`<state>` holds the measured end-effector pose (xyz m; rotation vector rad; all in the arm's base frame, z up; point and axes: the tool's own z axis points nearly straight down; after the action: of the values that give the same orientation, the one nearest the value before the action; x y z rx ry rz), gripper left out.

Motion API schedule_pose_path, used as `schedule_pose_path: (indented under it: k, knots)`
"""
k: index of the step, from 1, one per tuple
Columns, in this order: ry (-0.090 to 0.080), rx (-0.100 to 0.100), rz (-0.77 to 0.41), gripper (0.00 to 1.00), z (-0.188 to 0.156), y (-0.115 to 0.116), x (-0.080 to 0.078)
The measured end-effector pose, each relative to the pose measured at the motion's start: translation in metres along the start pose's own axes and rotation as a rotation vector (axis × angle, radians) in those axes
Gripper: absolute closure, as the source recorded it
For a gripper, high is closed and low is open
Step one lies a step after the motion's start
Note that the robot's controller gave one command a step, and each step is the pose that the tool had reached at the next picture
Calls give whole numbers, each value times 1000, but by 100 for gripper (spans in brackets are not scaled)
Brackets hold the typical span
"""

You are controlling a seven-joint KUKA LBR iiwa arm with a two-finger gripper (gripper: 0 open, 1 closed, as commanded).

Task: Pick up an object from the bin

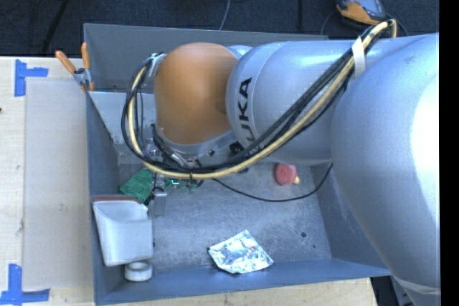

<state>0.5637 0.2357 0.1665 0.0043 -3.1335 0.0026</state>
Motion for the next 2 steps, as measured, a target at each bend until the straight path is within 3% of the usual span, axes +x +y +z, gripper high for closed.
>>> schedule_pose_path:
  k: [1,2]
  knots:
    - [-7,0,-236,0,99,-36,-29]
    - [-16,-3,-233,100,93,-35,-32]
